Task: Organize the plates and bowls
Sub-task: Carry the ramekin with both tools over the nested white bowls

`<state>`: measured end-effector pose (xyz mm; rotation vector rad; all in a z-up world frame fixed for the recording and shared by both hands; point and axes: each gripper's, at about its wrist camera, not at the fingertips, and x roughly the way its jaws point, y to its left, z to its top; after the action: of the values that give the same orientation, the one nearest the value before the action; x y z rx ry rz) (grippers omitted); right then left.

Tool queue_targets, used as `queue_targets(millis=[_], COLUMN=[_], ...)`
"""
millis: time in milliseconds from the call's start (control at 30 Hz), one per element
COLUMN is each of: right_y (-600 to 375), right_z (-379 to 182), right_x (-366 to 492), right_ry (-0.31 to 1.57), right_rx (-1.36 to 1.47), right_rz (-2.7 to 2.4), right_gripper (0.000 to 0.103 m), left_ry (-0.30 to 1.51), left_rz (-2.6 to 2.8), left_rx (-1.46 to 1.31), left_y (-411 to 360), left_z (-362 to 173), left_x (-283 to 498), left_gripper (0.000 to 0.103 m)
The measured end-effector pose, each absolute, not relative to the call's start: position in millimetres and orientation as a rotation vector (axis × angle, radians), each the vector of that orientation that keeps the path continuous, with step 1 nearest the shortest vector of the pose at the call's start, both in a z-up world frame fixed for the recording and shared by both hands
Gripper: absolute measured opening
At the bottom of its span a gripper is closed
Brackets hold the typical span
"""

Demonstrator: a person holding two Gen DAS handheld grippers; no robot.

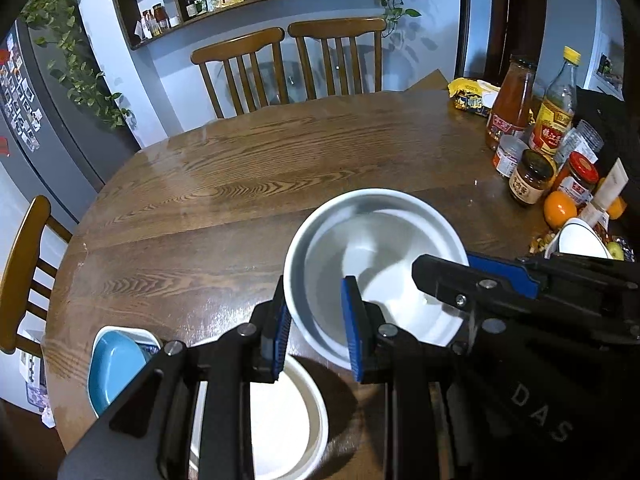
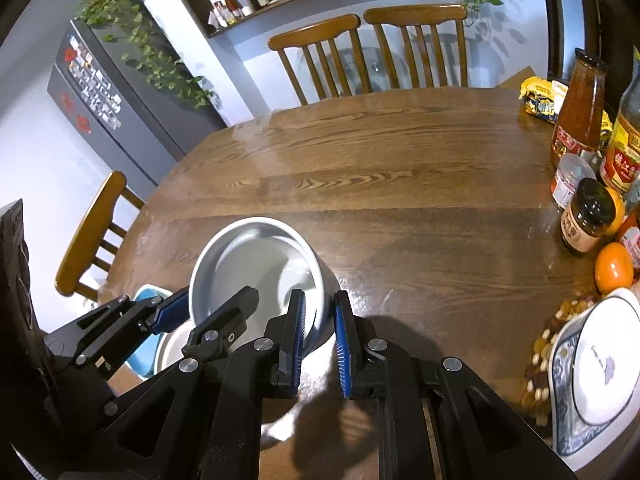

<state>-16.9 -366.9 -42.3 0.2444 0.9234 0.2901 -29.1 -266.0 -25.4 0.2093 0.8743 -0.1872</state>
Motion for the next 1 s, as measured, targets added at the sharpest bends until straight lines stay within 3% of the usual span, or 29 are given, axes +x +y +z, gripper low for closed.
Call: queue_targets(millis=[1000], right_y=[-307], right_z=[-30], right_x=[-63], right_ry=[0.918], right_rx=[0.172], right_rz=[0.377], right_gripper=[0.016], left_ry=[0.828], left_rz=[-0.111], left_rx=[0.171], left_y=[-206], left_z=[-17], left_x=[-83], left_gripper=[0.022])
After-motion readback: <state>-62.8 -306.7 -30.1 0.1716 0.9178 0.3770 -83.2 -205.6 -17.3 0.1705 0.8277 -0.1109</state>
